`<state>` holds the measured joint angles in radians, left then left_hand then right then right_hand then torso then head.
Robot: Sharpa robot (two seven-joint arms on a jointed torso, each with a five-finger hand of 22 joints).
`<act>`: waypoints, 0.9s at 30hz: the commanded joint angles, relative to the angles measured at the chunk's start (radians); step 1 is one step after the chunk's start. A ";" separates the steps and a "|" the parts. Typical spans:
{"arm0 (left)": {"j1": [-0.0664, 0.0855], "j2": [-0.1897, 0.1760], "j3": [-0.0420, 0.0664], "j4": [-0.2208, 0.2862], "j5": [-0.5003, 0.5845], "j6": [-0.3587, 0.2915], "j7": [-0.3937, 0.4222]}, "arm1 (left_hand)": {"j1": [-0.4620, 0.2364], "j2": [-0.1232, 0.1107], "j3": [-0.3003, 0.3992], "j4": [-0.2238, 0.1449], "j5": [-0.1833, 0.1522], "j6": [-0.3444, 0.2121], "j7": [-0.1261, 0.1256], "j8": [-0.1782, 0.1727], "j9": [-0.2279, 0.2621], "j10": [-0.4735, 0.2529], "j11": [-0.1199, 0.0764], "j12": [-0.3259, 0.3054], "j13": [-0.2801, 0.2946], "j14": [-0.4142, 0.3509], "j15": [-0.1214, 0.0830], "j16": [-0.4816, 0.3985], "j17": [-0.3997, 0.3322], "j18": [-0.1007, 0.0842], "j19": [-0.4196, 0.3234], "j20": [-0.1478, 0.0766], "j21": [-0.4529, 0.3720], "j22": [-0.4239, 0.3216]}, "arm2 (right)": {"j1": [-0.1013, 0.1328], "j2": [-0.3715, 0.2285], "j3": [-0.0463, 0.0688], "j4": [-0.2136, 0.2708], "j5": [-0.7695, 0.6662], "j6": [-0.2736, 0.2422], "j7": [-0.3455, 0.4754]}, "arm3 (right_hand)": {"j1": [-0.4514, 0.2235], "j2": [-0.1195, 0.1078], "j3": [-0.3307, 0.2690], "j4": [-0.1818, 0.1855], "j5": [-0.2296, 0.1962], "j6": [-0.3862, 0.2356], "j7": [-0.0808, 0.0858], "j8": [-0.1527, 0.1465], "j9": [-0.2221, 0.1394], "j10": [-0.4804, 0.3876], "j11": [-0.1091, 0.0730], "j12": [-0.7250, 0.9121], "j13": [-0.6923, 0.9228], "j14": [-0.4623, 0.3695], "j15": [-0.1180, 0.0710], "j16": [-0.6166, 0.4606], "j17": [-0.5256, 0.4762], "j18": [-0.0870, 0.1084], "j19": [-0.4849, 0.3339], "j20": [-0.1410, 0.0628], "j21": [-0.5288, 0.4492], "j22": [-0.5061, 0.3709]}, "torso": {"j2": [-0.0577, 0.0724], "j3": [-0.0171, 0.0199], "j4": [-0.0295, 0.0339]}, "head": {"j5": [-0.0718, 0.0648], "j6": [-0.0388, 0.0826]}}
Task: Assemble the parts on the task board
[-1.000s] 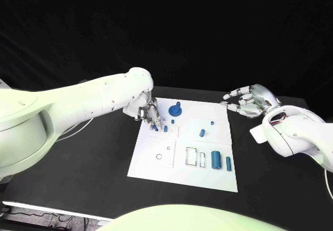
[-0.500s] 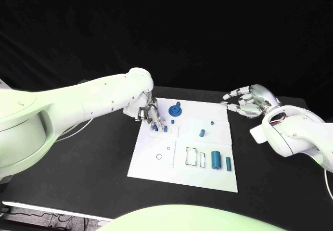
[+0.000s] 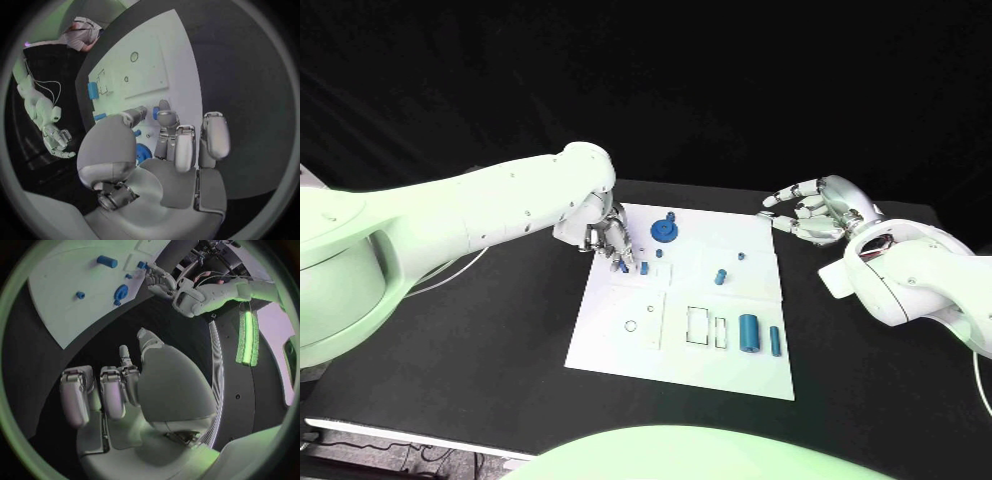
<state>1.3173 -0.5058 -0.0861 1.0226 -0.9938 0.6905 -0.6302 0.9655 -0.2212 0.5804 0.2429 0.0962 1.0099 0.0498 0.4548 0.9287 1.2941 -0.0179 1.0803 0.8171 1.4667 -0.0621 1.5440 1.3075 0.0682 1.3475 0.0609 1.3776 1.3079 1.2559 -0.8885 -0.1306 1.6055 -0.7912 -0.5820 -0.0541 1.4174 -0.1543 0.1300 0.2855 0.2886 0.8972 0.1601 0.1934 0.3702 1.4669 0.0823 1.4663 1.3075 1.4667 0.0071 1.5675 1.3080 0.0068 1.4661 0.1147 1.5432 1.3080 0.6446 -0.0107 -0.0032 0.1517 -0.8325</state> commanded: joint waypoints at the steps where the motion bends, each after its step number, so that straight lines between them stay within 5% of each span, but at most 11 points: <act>1: 0.001 -0.003 0.001 0.006 -0.002 -0.010 0.000 | 0.000 0.011 -0.007 -0.001 -0.005 0.008 0.000 -0.005 0.001 0.004 0.000 0.002 0.000 0.090 -0.003 0.005 0.223 0.001 0.007 -0.001 0.004 0.033 | -0.001 0.001 0.000 0.000 -0.010 0.011 0.006 | -0.001 -0.007 0.003 0.000 0.006 -0.008 0.000 0.004 -0.001 0.019 -0.007 -0.003 0.178 0.098 -0.005 -0.006 0.240 0.001 0.090 -0.009 -0.004 0.246 | 0.001 -0.0005 -0.0007 | 0.000 0.000; 27: 0.001 -0.010 0.011 0.038 -0.001 -0.016 0.000 | 0.014 0.019 -0.006 -0.003 -0.002 0.008 -0.002 -0.005 0.002 0.005 -0.002 0.001 -0.001 0.090 -0.005 0.004 0.223 0.001 0.006 -0.001 0.003 0.032 | -0.002 0.002 0.000 -0.003 -0.009 0.013 0.005 | -0.001 -0.007 0.003 0.000 0.006 -0.008 0.000 0.004 -0.001 0.019 -0.007 -0.003 0.178 0.098 -0.005 -0.006 0.240 0.001 0.090 -0.009 -0.004 0.246 | 0.001 -0.0004 -0.0014 | -0.001 0.001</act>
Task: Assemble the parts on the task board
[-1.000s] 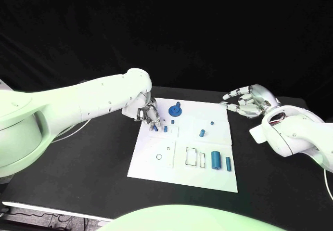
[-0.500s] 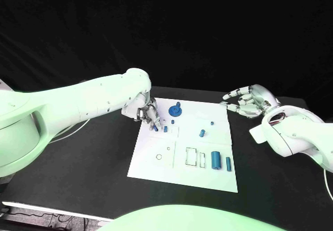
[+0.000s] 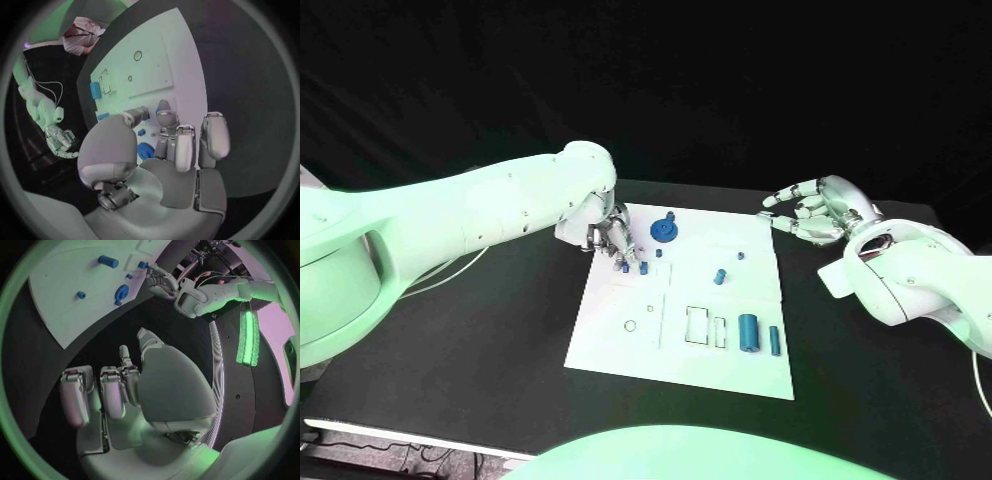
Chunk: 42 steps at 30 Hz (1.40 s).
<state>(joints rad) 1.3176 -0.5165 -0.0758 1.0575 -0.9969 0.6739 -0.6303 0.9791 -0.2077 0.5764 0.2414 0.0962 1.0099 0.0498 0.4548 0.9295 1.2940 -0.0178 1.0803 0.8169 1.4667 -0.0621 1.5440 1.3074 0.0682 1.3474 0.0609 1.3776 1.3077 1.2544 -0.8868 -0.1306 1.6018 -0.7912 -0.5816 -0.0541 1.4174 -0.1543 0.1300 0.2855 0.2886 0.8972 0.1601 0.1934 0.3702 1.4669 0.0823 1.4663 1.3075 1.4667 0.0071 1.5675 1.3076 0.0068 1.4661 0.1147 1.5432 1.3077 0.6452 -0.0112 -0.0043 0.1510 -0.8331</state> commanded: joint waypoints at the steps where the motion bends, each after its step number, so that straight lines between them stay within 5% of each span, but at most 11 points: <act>1: 0.001 0.000 0.001 0.003 0.002 0.001 0.000 | 0.000 0.006 -0.002 -0.001 -0.002 0.008 -0.002 -0.005 0.001 0.005 -0.002 0.001 -0.001 0.090 -0.005 0.004 0.223 0.001 0.007 -0.001 0.003 0.033 | -0.001 0.001 0.000 0.000 -0.009 0.013 0.005 | -0.001 -0.007 0.003 0.000 0.006 -0.008 0.000 0.004 -0.001 0.019 -0.007 -0.003 0.178 0.098 -0.005 -0.006 0.240 0.001 0.090 -0.009 -0.004 0.246 | 0.000 0.0003 -0.0001 | -0.001 0.002; 9: 0.001 -0.015 0.004 0.009 -0.007 -0.017 0.001 | 0.003 0.006 -0.002 -0.002 -0.002 0.008 -0.002 -0.005 0.001 0.005 -0.002 0.000 -0.003 0.090 -0.005 0.003 0.221 0.002 0.005 -0.001 0.002 0.031 | -0.001 0.000 0.000 0.001 -0.009 0.012 0.006 | -0.001 -0.007 0.003 0.000 0.006 -0.008 0.000 0.004 -0.001 0.019 -0.007 -0.003 0.178 0.098 -0.005 -0.006 0.240 0.001 0.090 -0.009 -0.004 0.246 | 0.001 0.0000 -0.0005 | -0.003 0.003; 17: 0.004 -0.073 0.039 0.085 0.026 -0.181 0.048 | 0.018 -0.004 -0.026 0.007 -0.003 -0.014 0.007 -0.014 0.002 -0.036 0.006 -0.052 -0.073 0.070 -0.001 -0.028 0.168 0.013 -0.031 -0.004 -0.032 -0.006 | -0.002 -0.003 0.000 -0.002 -0.008 0.010 0.007 | -0.001 -0.007 0.004 0.000 0.006 -0.008 0.000 0.005 -0.001 0.019 -0.007 -0.003 0.178 0.098 -0.005 -0.006 0.240 0.001 0.090 -0.009 -0.004 0.246 | -0.001 0.0007 0.0011 | -0.014 0.011; 21: 0.007 -0.112 0.052 0.144 0.118 -0.330 0.080 | 0.080 0.006 -0.037 0.022 0.002 -0.081 0.035 -0.034 0.007 -0.157 0.031 -0.168 -0.222 0.008 0.019 -0.112 0.043 0.042 -0.137 0.008 -0.137 -0.114 | -0.002 -0.005 0.000 -0.003 -0.007 0.008 0.009 | -0.003 -0.011 0.012 0.001 0.005 -0.010 0.000 0.008 -0.003 0.019 -0.006 -0.003 0.177 0.098 -0.005 -0.006 0.240 0.001 0.090 -0.009 -0.004 0.247 | 0.000 0.0008 0.0000 | -0.020 0.020; 24: 0.008 -0.140 0.056 0.191 0.152 -0.448 0.129 | 0.115 0.002 -0.023 0.029 0.002 -0.140 0.060 -0.040 -0.007 -0.220 0.054 -0.193 -0.242 -0.071 0.040 -0.210 -0.089 0.071 -0.248 0.025 -0.262 -0.235 | -0.002 -0.006 0.000 -0.003 -0.007 0.007 0.010 | -0.003 -0.011 0.012 0.001 0.005 -0.010 0.000 0.008 -0.003 0.019 -0.006 -0.003 0.177 0.098 -0.005 -0.006 0.240 0.001 0.090 -0.009 -0.004 0.247 | 0.001 0.0011 -0.0008 | -0.026 0.028; 25: 0.008 -0.150 0.056 0.208 0.157 -0.490 0.158 | 0.133 -0.009 -0.020 0.027 0.000 -0.176 0.073 -0.044 -0.015 -0.262 0.067 -0.213 -0.255 -0.140 0.052 -0.291 -0.191 0.091 -0.333 0.034 -0.358 -0.327 | -0.002 -0.007 0.000 -0.003 -0.008 0.006 0.010 | -0.003 -0.011 0.012 0.001 0.005 -0.010 0.000 0.008 -0.003 0.019 -0.006 -0.003 0.177 0.098 -0.005 -0.006 0.240 0.001 0.090 -0.009 -0.004 0.247 | 0.001 0.0009 -0.0006 | -0.026 0.029; 27: 0.005 -0.169 0.054 0.241 0.147 -0.567 0.217 | 0.226 -0.032 0.005 -0.006 -0.002 -0.267 0.113 -0.069 -0.058 -0.385 0.111 -0.283 -0.301 -0.376 0.091 -0.559 -0.480 0.107 -0.456 0.064 -0.532 -0.464 | -0.002 -0.009 0.000 -0.005 -0.013 0.004 0.011 | -0.003 -0.011 0.013 0.001 0.005 -0.010 0.000 0.008 -0.003 0.019 -0.006 -0.003 0.177 0.098 -0.005 -0.006 0.240 0.001 0.089 -0.009 -0.006 0.245 | 0.001 0.0012 0.0002 | -0.030 0.033; 28: 0.003 -0.179 0.052 0.258 0.129 -0.606 0.258 | 0.268 -0.043 0.017 -0.024 0.001 -0.290 0.118 -0.076 -0.082 -0.426 0.117 -0.304 -0.320 -0.409 0.100 -0.594 -0.505 0.109 -0.467 0.076 -0.573 -0.491 | -0.002 -0.009 0.000 -0.006 -0.016 0.003 0.012 | -0.003 -0.011 0.013 0.001 0.005 -0.010 0.000 0.008 -0.003 0.019 -0.006 -0.003 0.177 0.098 -0.005 -0.006 0.240 0.001 0.089 -0.009 -0.006 0.245 | 0.001 0.0013 0.0009 | -0.031 0.035; 32: -0.020 -0.213 0.038 0.314 0.000 -0.742 0.428 | 0.404 -0.059 0.095 -0.106 -0.002 -0.336 0.144 -0.092 -0.163 -0.532 0.146 -0.392 -0.401 -0.445 0.120 -0.649 -0.565 0.112 -0.465 0.093 -0.617 -0.520 | -0.002 -0.011 0.000 -0.010 -0.024 0.000 0.016 | -0.004 -0.011 0.013 0.001 0.005 -0.010 0.000 0.008 -0.003 0.018 -0.006 -0.004 0.176 0.098 -0.005 -0.007 0.239 0.002 0.088 -0.009 -0.009 0.244 | 0.000 -0.0001 0.0034 | -0.038 0.040; 37: -0.056 -0.223 0.024 0.341 -0.161 -0.833 0.559 | 0.397 -0.080 0.075 -0.114 -0.009 -0.346 0.141 -0.090 -0.219 -0.563 0.153 -0.436 -0.453 -0.444 0.126 -0.652 -0.588 0.112 -0.471 0.100 -0.623 -0.519 | -0.002 -0.012 0.000 -0.013 -0.032 -0.003 0.018 | -0.004 -0.011 0.013 0.001 0.005 -0.010 0.000 0.009 -0.003 0.017 -0.006 -0.005 0.176 0.098 -0.005 -0.008 0.237 0.003 0.086 -0.009 -0.015 0.241 | -0.001 -0.0030 0.0042 | -0.042 0.043; 42: -0.077 -0.205 0.012 0.326 -0.290 -0.830 0.600 | 0.400 -0.079 0.046 -0.116 -0.008 -0.335 0.126 -0.084 -0.270 -0.560 0.154 -0.455 -0.491 -0.442 0.128 -0.642 -0.601 0.113 -0.467 0.103 -0.634 -0.526 | -0.003 -0.010 -0.001 -0.016 -0.039 -0.005 0.019 | -0.004 -0.011 0.013 0.001 0.005 -0.010 0.000 0.009 -0.003 0.017 -0.007 -0.006 0.175 0.098 -0.005 -0.007 0.237 0.004 0.085 -0.009 -0.015 0.240 | 0.000 -0.0034 0.0010 | -0.040 0.047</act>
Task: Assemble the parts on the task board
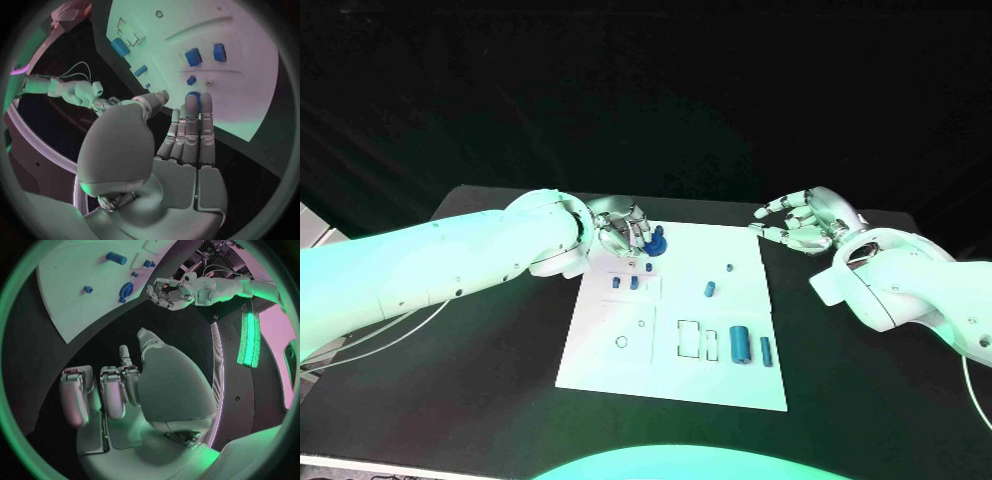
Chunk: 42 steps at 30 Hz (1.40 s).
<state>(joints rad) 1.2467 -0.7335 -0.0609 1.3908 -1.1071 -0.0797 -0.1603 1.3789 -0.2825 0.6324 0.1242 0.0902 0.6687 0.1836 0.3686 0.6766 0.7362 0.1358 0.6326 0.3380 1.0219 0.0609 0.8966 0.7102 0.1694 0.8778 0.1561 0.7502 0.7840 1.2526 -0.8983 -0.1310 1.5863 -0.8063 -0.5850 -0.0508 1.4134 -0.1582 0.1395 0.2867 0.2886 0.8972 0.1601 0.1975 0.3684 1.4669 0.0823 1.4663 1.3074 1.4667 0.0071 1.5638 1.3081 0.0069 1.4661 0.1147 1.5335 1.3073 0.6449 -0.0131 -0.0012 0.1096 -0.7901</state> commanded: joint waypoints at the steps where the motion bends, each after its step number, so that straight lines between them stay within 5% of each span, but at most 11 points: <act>1: -0.009 0.017 -0.005 -0.013 -0.200 -0.073 0.135 | 0.005 -0.002 -0.011 0.000 -0.001 0.015 -0.007 0.005 -0.030 -0.001 0.000 -0.010 -0.020 0.004 0.004 0.010 -0.006 0.013 0.006 0.007 -0.006 -0.002 | -0.002 0.002 0.000 0.000 -0.025 -0.001 0.016 | 0.000 -0.007 0.004 0.000 0.005 -0.009 0.000 0.005 -0.001 0.016 -0.007 -0.007 0.175 0.097 -0.005 -0.004 0.236 0.004 0.084 -0.009 -0.008 0.240 | 0.000 -0.0006 -0.0026 | 0.001 0.006; 17: -0.020 0.115 -0.020 -0.117 -0.345 0.045 0.133 | 0.006 -0.005 -0.005 -0.007 0.000 0.130 -0.035 0.005 -0.207 0.068 -0.010 -0.009 -0.114 0.040 -0.004 0.181 0.005 0.012 0.032 0.001 0.075 0.068 | -0.007 0.010 0.000 -0.001 -0.034 -0.002 0.015 | 0.000 -0.007 0.004 0.000 0.006 -0.009 0.000 0.005 -0.001 0.017 -0.007 -0.006 0.175 0.097 -0.005 -0.004 0.236 0.004 0.084 -0.009 -0.009 0.239 | 0.001 0.0023 -0.0054 | 0.005 0.007; 30: -0.020 0.144 -0.022 -0.162 -0.360 0.133 0.106 | -0.008 -0.004 -0.049 -0.005 -0.001 0.137 -0.028 -0.012 -0.240 0.064 -0.007 -0.017 -0.135 0.036 0.001 0.236 0.003 0.012 0.027 0.006 0.095 0.090 | -0.007 0.012 0.000 0.000 -0.035 -0.002 0.014 | 0.000 -0.007 0.004 0.000 0.006 -0.009 0.000 0.005 -0.001 0.017 -0.007 -0.006 0.175 0.097 -0.005 -0.004 0.236 0.004 0.084 -0.009 -0.009 0.239 | 0.000 0.0022 -0.0026 | 0.003 0.000; 42: -0.022 0.164 -0.022 -0.196 -0.363 0.127 0.103 | 0.006 0.005 -0.048 -0.005 0.000 0.154 -0.027 -0.013 -0.253 0.091 -0.013 -0.006 -0.138 0.060 -0.004 0.283 0.036 0.014 0.027 0.004 0.108 0.103 | -0.007 0.015 0.000 0.001 -0.035 -0.001 0.014 | -0.001 -0.007 0.006 0.000 0.007 -0.008 -0.001 0.007 -0.001 0.018 -0.007 -0.005 0.176 0.098 -0.005 -0.004 0.236 0.004 0.084 -0.009 -0.008 0.240 | 0.002 0.0012 -0.0034 | 0.001 0.000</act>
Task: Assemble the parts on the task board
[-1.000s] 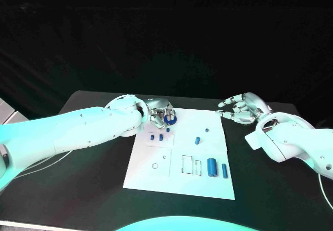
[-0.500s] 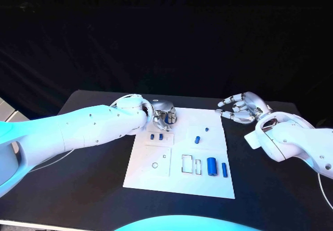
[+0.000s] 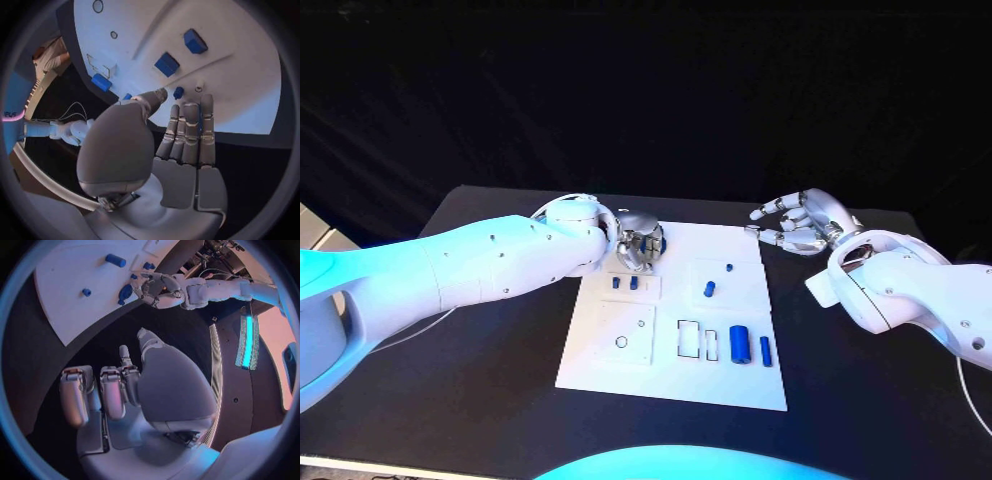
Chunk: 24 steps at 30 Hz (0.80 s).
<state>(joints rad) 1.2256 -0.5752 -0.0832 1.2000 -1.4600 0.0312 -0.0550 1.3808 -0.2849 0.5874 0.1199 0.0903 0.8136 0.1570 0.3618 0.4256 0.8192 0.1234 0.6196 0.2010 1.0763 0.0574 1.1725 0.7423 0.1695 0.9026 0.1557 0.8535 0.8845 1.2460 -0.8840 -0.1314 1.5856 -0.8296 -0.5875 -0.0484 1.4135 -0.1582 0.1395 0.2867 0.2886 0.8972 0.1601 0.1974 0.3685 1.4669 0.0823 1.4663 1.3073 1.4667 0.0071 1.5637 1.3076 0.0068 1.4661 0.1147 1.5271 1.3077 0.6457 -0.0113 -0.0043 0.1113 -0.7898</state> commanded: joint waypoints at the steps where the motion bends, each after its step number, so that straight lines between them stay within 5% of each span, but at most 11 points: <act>1: -0.002 0.006 0.000 -0.007 -0.010 0.014 -0.002 | 0.004 0.008 -0.003 -0.001 0.000 0.010 -0.001 -0.006 -0.002 0.009 -0.001 0.007 -0.001 0.005 0.000 0.008 0.003 0.014 0.002 0.004 0.005 0.002 | -0.001 0.001 0.000 0.002 -0.012 0.002 0.012 | -0.001 -0.007 0.006 0.000 0.007 -0.008 -0.001 0.007 -0.001 0.018 -0.007 -0.005 0.176 0.098 -0.005 -0.004 0.237 0.004 0.084 -0.009 -0.002 0.239 | 0.001 -0.0005 -0.0001 | -0.001 -0.001; 14: -0.017 0.015 0.000 -0.025 -0.009 0.006 -0.001 | 0.050 0.041 0.041 -0.024 -0.001 0.045 0.000 -0.005 -0.021 0.042 -0.010 0.006 -0.012 0.018 -0.009 0.058 0.021 0.014 -0.003 -0.005 0.040 0.036 | -0.001 0.003 0.000 0.003 -0.012 0.003 0.011 | -0.001 -0.007 0.006 0.000 0.007 -0.008 -0.001 0.007 -0.001 0.018 -0.007 -0.005 0.176 0.098 -0.005 -0.004 0.237 0.004 0.084 -0.009 -0.002 0.239 | -0.001 0.0006 -0.0004 | -0.002 -0.002; 24: -0.031 0.022 0.000 -0.033 -0.009 0.015 0.001 | 0.051 0.040 0.046 -0.031 -0.002 0.056 -0.002 -0.006 -0.026 0.057 -0.013 0.003 -0.016 0.034 -0.011 0.082 0.043 0.013 -0.006 -0.007 0.055 0.049 | -0.001 0.002 0.000 0.004 -0.013 0.003 0.010 | -0.001 -0.006 0.008 0.000 0.007 -0.007 -0.001 0.008 -0.001 0.018 -0.007 -0.004 0.177 0.098 -0.005 -0.003 0.238 0.004 0.084 -0.009 -0.001 0.239 | 0.000 0.0004 -0.0003 | -0.002 -0.003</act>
<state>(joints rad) 1.2008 -0.5571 -0.0800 1.1673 -1.4656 0.0304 -0.0563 1.4237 -0.2420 0.6294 0.0896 0.0903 0.8637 0.1572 0.3618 0.4003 0.8692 0.1107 0.6274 0.1871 1.1044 0.0466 1.2515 0.7842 0.1696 0.8987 0.1519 0.9045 0.9333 1.2458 -0.8820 -0.1314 1.5879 -0.8306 -0.5875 -0.0484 1.4135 -0.1582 0.1395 0.2867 0.2886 0.8972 0.1601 0.2014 0.3685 1.4669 0.0823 1.4663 1.3073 1.4667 0.0071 1.5637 1.3074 0.0068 1.4661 0.1147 1.5271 1.3074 0.6452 -0.0107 -0.0049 0.1094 -0.7930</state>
